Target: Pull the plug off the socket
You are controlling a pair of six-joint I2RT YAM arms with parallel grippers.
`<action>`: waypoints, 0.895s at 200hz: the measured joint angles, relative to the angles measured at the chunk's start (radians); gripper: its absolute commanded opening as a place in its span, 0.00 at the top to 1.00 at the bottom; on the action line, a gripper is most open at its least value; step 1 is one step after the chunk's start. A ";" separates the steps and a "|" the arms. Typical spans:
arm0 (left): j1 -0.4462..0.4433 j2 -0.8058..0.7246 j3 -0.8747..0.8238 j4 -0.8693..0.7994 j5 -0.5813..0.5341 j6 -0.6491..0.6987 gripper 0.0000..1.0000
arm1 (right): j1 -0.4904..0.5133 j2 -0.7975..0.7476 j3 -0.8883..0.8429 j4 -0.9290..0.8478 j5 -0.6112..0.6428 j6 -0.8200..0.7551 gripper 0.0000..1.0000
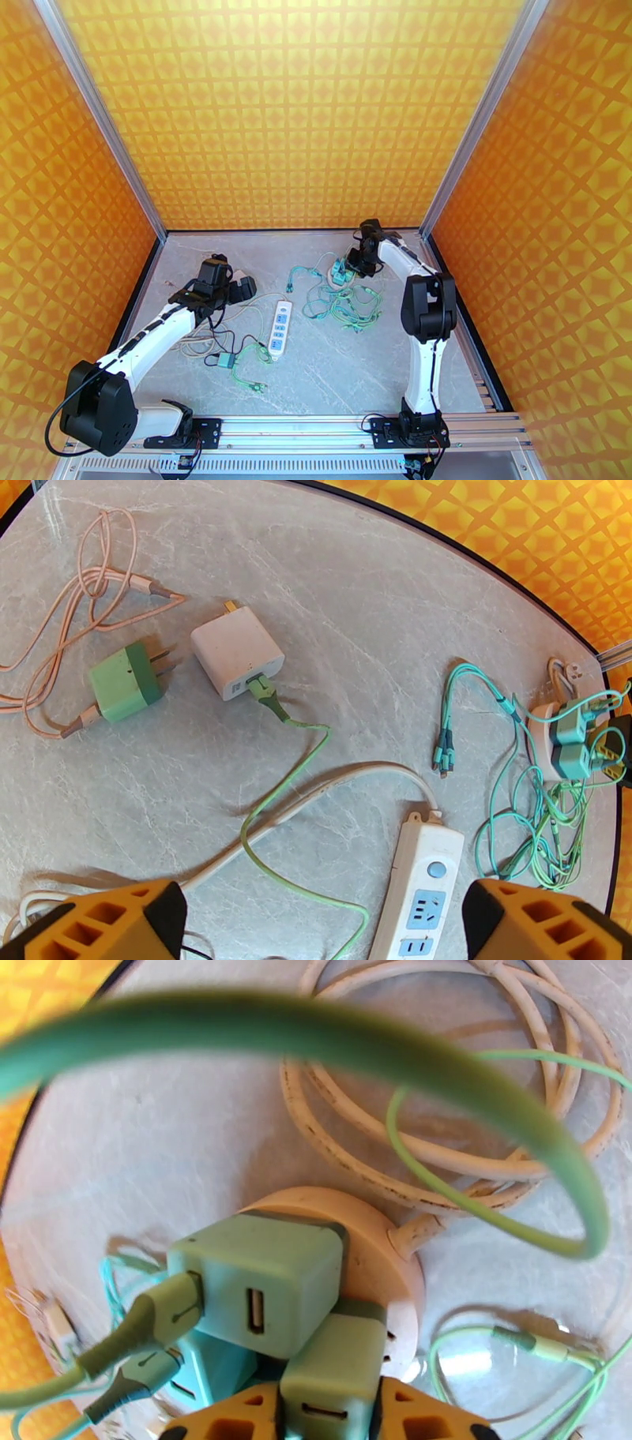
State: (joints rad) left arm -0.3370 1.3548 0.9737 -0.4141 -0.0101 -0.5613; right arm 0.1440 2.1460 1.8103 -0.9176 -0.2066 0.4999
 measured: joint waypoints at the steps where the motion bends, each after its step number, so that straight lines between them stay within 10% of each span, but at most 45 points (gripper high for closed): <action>1: 0.000 0.000 0.000 0.000 0.001 0.000 0.04 | 0.001 0.000 0.000 -0.001 0.000 -0.002 0.75; 117: -0.089 0.106 0.039 0.036 0.131 -0.010 0.09 | 0.236 -0.068 -0.069 -0.126 0.050 -0.169 0.75; 179: -0.192 0.323 0.167 0.163 0.261 -0.092 0.37 | 0.243 -0.077 -0.082 -0.124 0.050 -0.172 0.74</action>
State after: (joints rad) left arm -0.5285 1.6775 1.1412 -0.2508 0.2512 -0.6533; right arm 0.3866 2.0693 1.7283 -1.0420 -0.1570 0.3283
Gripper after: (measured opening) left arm 0.671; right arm 0.258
